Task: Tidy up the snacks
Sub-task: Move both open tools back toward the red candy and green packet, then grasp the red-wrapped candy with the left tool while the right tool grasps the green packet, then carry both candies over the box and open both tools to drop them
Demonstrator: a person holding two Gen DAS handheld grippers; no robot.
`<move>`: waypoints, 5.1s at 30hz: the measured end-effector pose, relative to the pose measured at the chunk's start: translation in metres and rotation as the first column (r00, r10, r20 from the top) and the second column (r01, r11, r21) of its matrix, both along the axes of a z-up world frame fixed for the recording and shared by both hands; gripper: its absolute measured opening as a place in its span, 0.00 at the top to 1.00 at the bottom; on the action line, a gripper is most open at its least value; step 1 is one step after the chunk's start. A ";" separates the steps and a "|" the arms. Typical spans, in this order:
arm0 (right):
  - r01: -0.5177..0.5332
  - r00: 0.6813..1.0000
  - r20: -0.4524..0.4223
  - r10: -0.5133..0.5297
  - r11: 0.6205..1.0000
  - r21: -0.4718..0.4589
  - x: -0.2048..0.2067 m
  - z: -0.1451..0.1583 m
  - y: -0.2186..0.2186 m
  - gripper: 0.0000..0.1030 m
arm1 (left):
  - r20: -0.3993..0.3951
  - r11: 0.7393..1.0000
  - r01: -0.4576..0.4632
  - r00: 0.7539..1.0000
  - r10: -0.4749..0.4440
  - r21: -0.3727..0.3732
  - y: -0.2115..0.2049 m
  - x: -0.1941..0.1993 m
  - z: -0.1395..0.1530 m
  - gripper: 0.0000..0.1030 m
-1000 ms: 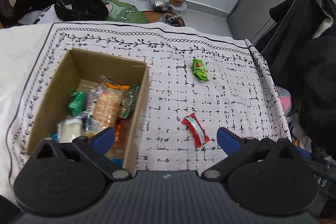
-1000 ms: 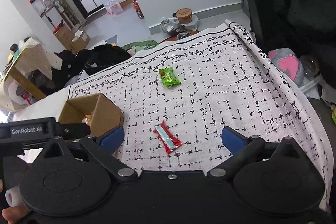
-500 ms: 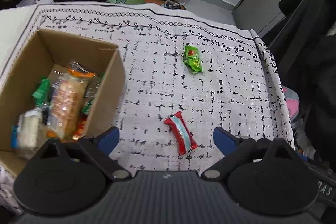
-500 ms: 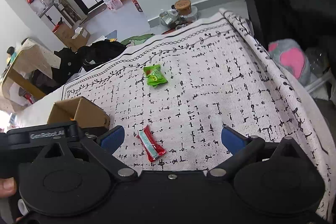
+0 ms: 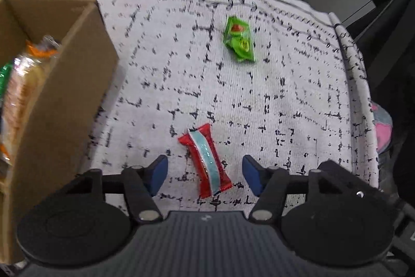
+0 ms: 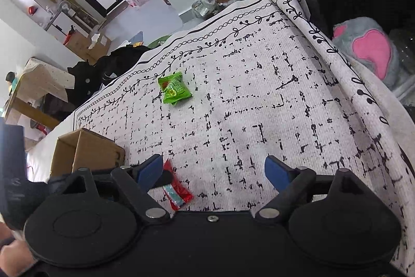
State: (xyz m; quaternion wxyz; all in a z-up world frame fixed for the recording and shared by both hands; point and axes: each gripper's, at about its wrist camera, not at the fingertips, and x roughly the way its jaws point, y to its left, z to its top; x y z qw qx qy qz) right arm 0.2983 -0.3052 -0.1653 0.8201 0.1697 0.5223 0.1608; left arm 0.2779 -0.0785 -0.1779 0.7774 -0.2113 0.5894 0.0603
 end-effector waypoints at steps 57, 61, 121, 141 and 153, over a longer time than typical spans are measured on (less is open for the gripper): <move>-0.075 0.995 -0.060 0.076 0.997 0.008 0.097 -0.044 0.082 0.67 | 0.030 0.993 0.002 1.000 -0.006 0.115 0.049 0.067 0.021 0.82; -0.056 0.995 -0.079 0.057 0.998 0.010 0.080 -0.041 0.071 0.73 | 0.027 0.993 0.033 0.999 -0.037 0.114 0.043 0.061 0.021 0.82; -0.120 0.992 -0.063 0.111 0.980 -0.159 -0.009 0.020 0.078 0.76 | 0.069 0.995 0.094 0.993 -0.096 0.038 0.051 -0.013 0.058 0.82; -0.096 0.994 0.047 0.103 0.987 -0.127 -0.046 0.093 0.122 0.76 | 0.166 0.987 0.146 0.974 -0.155 0.066 0.085 -0.061 0.126 0.82; -0.125 0.988 0.080 0.134 0.987 -0.103 -0.061 0.111 0.162 0.76 | 0.198 0.992 0.096 0.974 -0.110 0.078 0.138 -0.083 0.148 0.82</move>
